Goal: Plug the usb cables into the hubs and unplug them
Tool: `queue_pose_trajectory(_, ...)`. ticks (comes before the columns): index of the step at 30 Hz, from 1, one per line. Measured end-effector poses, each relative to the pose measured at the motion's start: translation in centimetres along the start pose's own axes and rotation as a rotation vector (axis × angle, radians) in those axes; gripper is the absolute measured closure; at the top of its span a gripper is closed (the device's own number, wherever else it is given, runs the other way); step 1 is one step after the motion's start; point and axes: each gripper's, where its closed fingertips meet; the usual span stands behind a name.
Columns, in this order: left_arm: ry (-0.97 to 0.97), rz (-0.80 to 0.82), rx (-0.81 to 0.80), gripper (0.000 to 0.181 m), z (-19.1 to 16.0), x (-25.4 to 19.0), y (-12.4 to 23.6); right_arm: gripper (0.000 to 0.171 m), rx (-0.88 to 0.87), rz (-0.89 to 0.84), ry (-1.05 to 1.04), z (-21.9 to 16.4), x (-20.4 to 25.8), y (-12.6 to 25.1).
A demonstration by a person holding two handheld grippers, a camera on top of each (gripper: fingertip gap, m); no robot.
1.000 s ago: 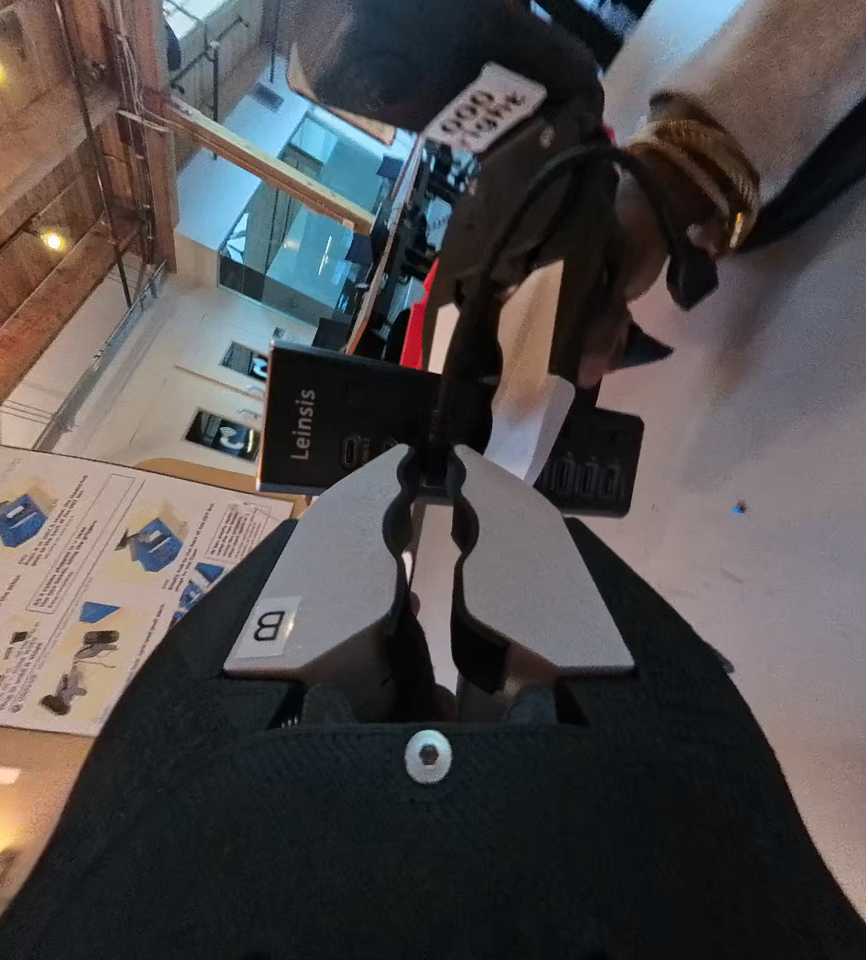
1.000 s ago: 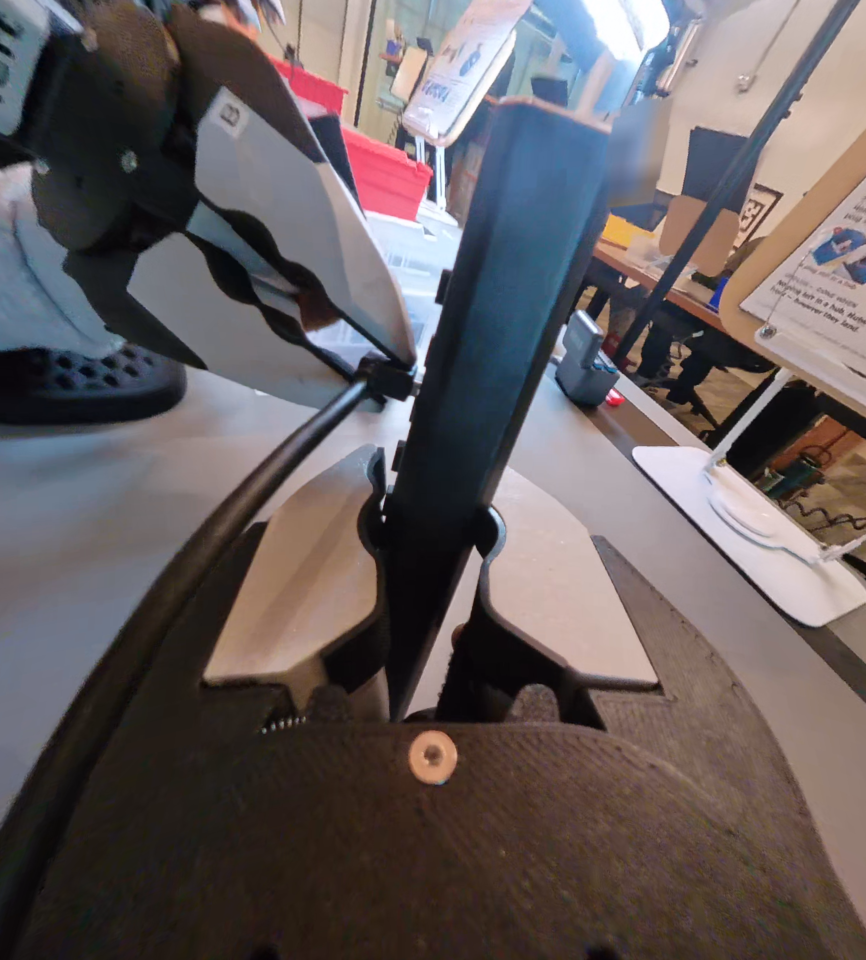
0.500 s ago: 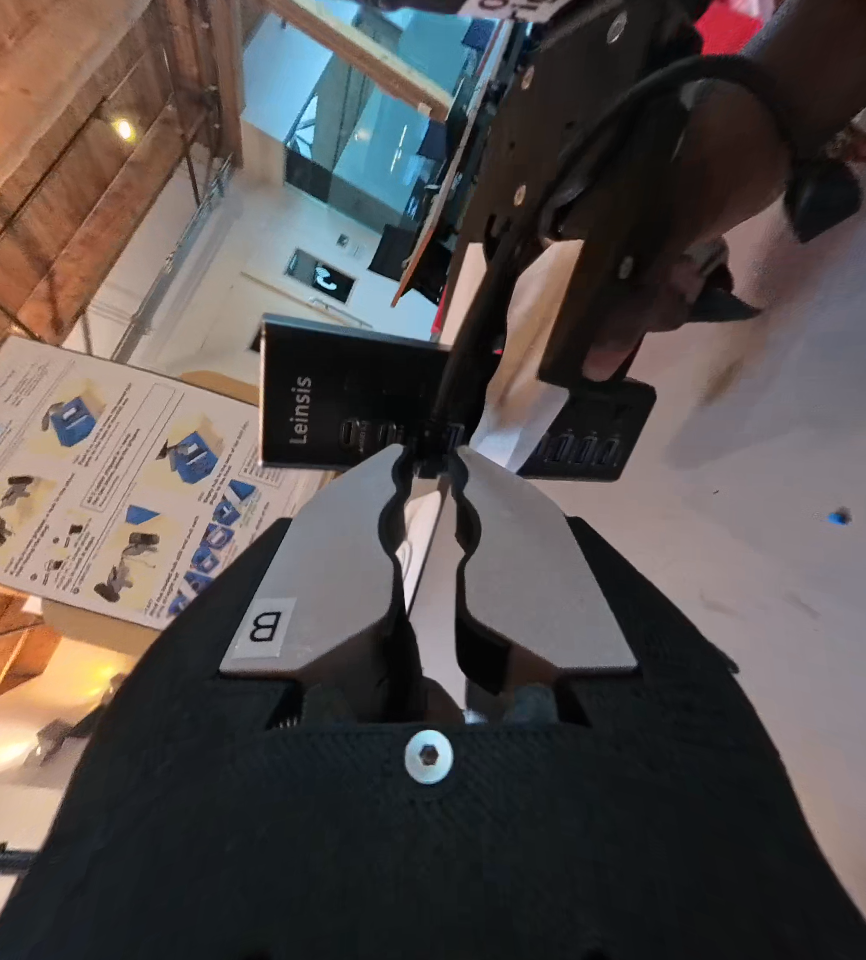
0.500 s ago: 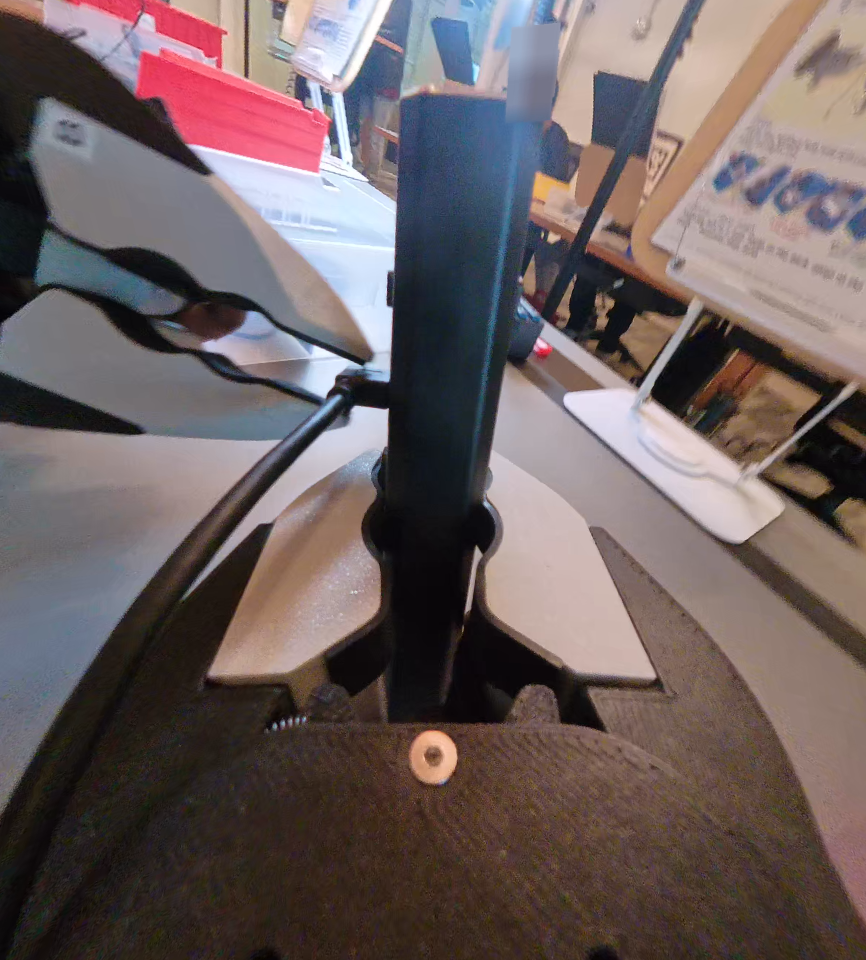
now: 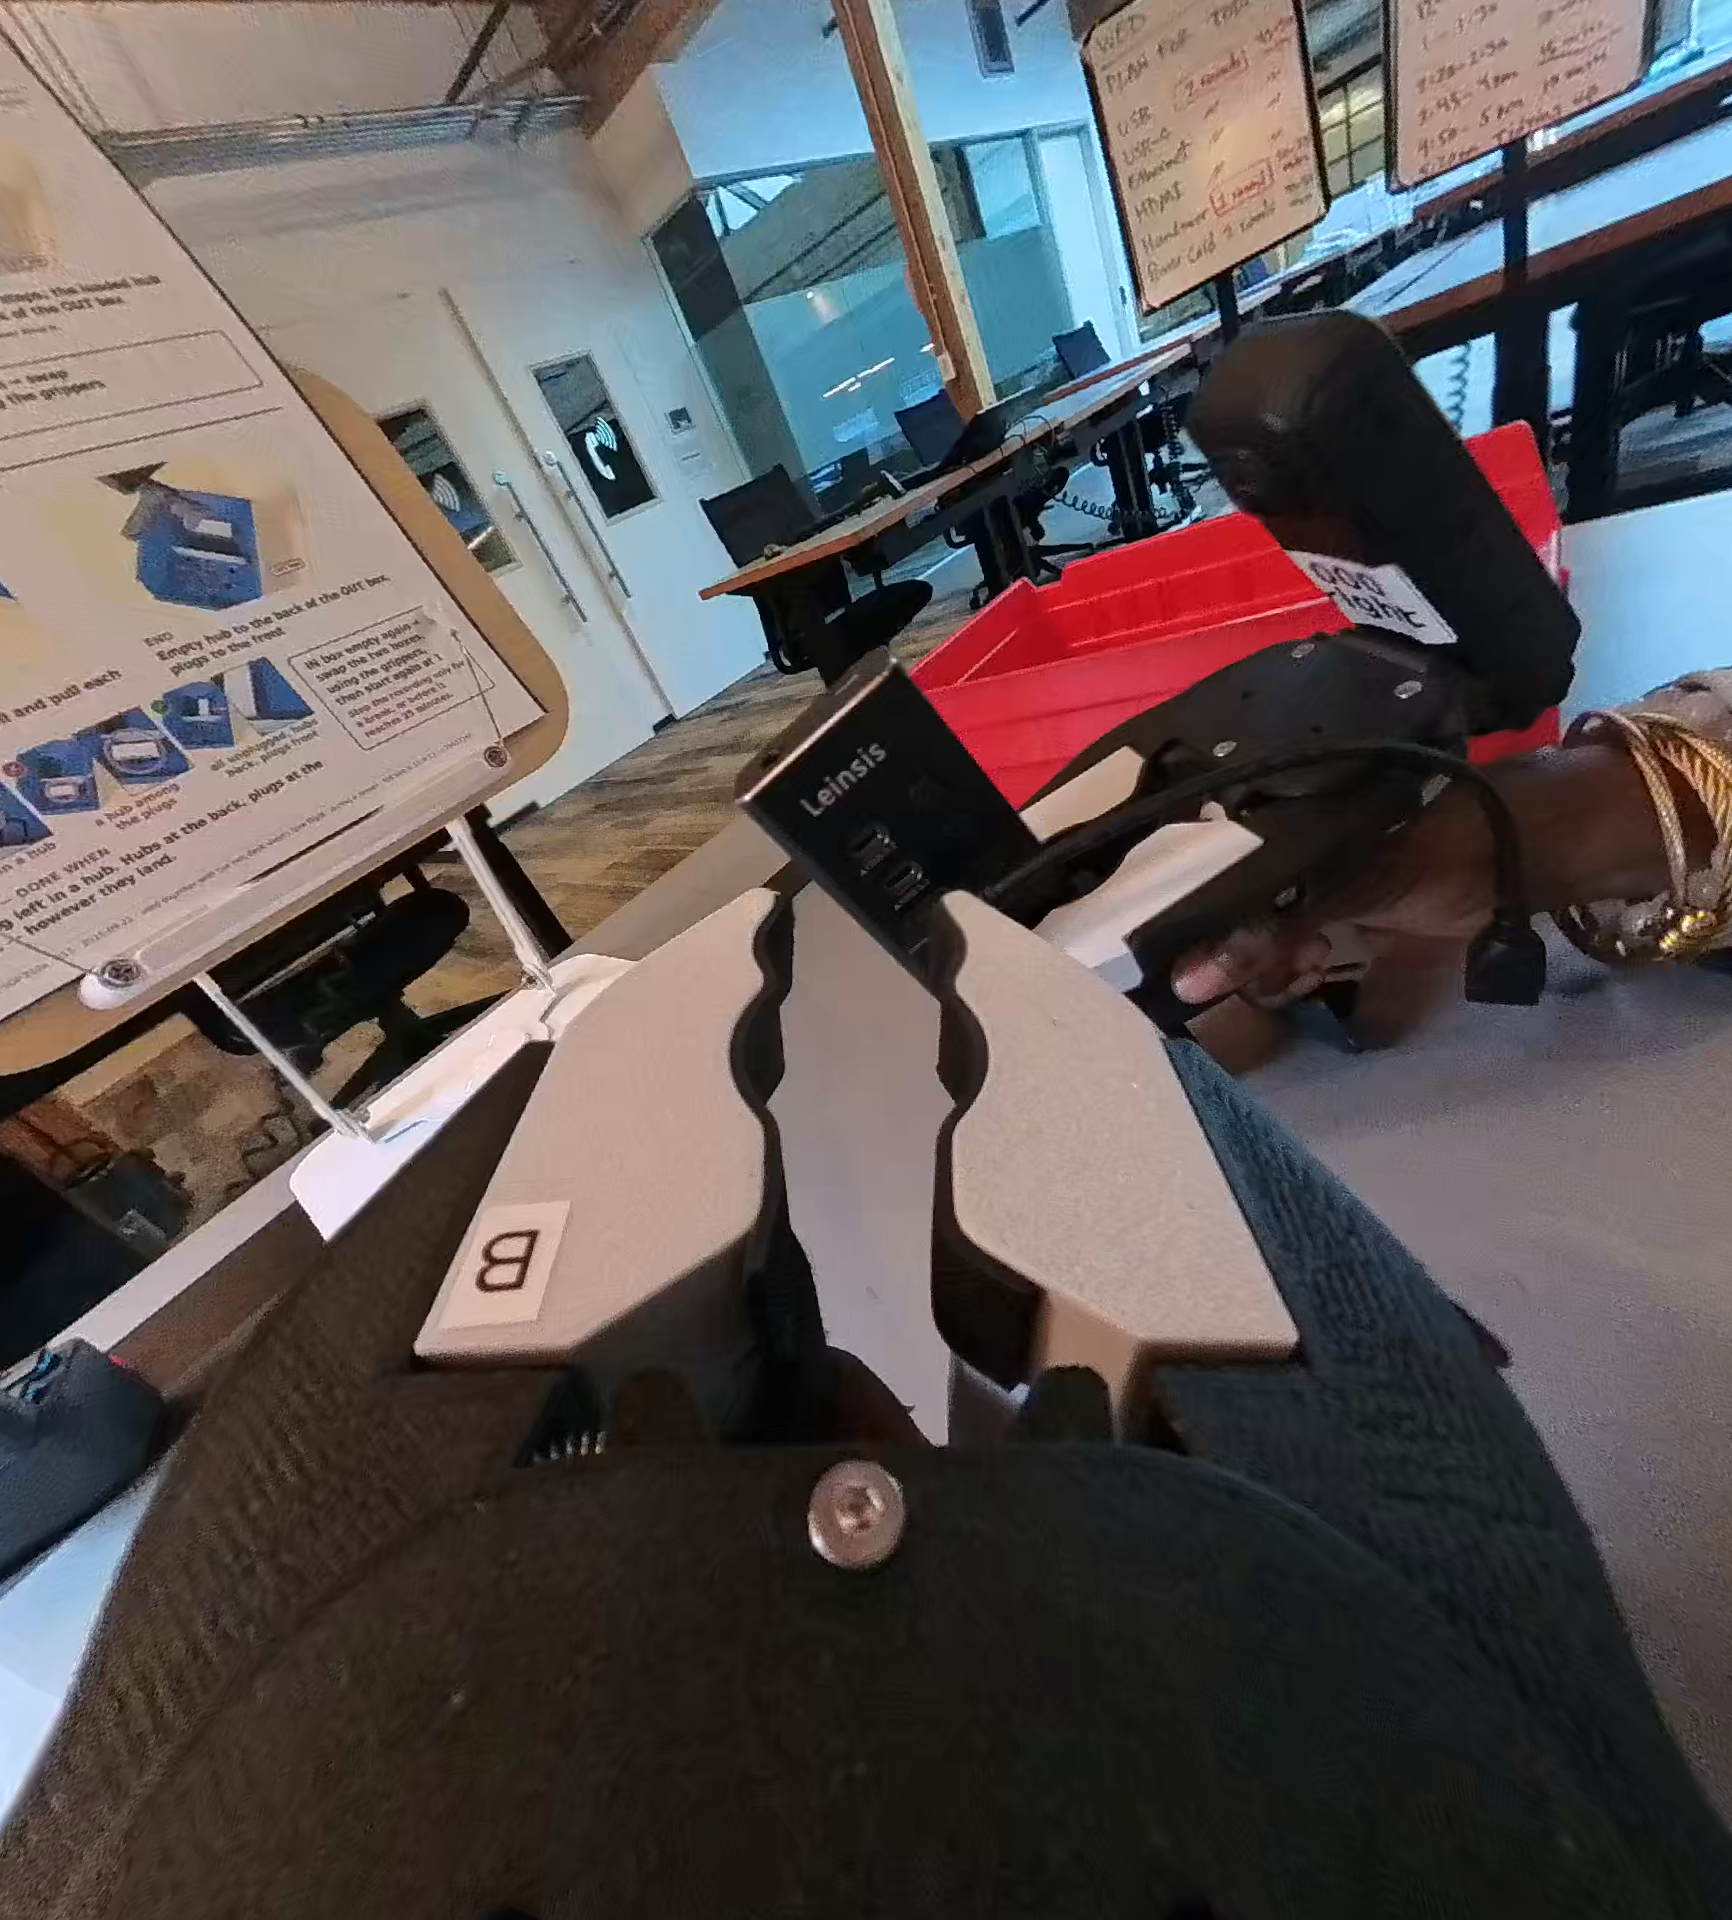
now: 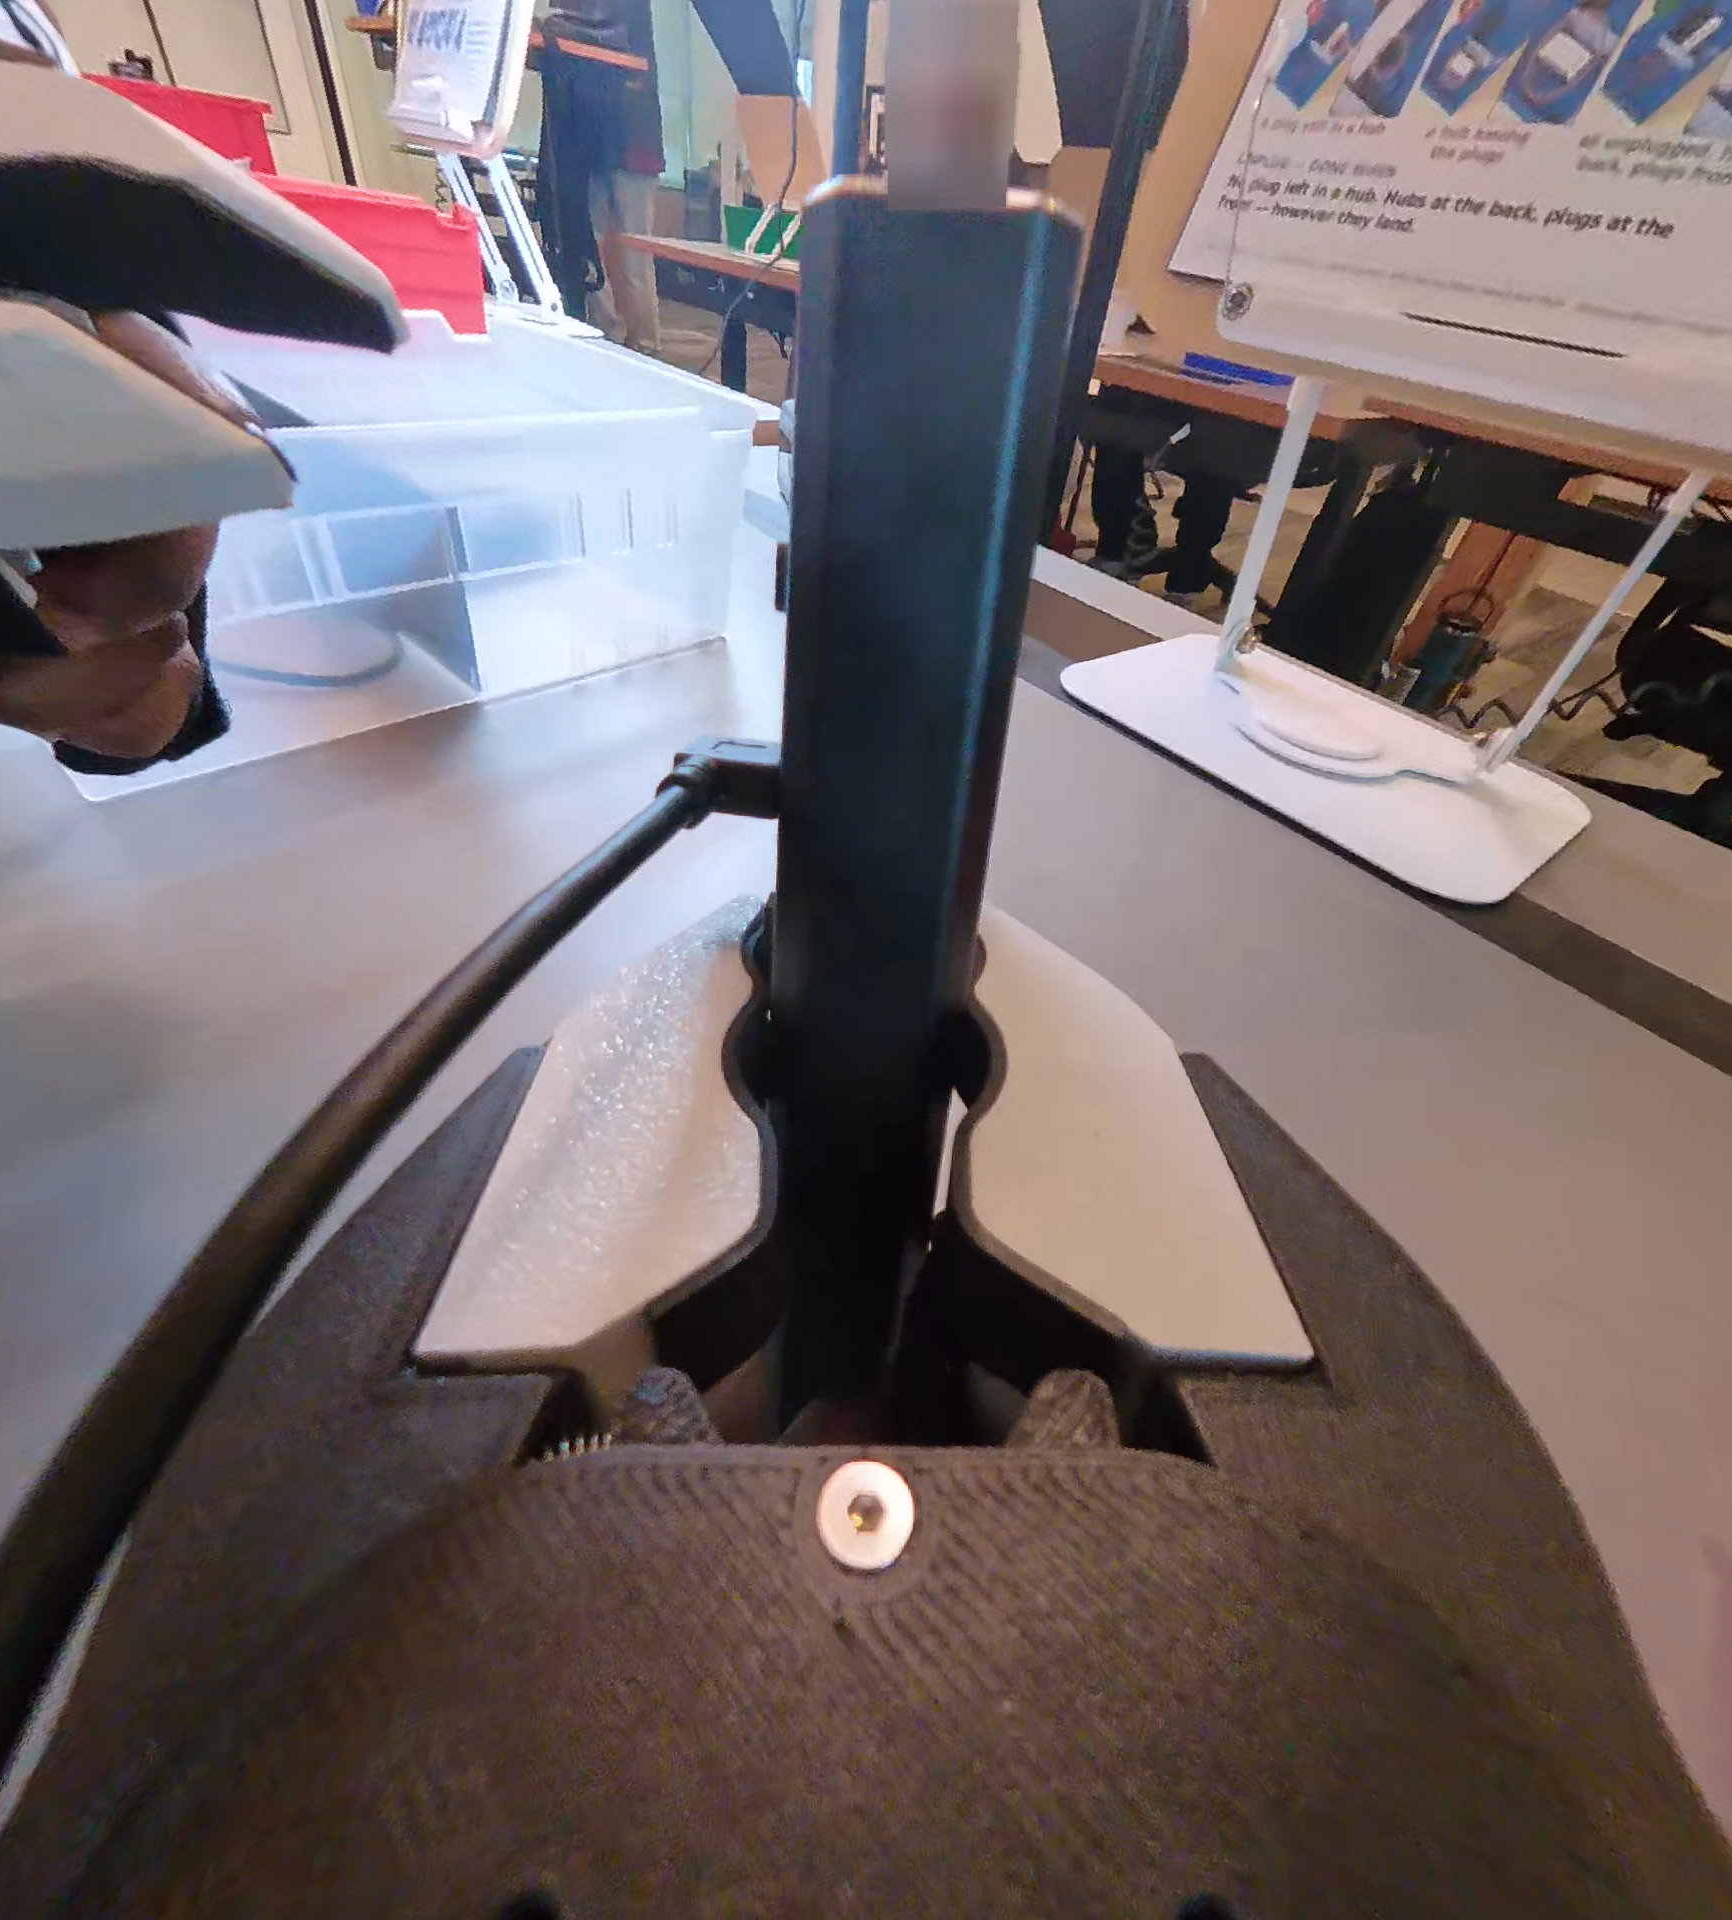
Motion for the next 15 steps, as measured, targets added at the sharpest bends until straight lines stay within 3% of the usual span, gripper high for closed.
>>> queue_pose_trajectory(15, -0.041, -0.012, 0.016, 0.156, -0.5, -0.7, -0.1, 0.136, 0.217, 0.004, 0.046, -2.0, -0.3, 2.1)
Point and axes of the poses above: each gripper's, where its closed fingertips meet, y back along the fingers, z out of its top, x = y × z across the jaws, and after that the axes turned 11 degrees about -y, right-handed
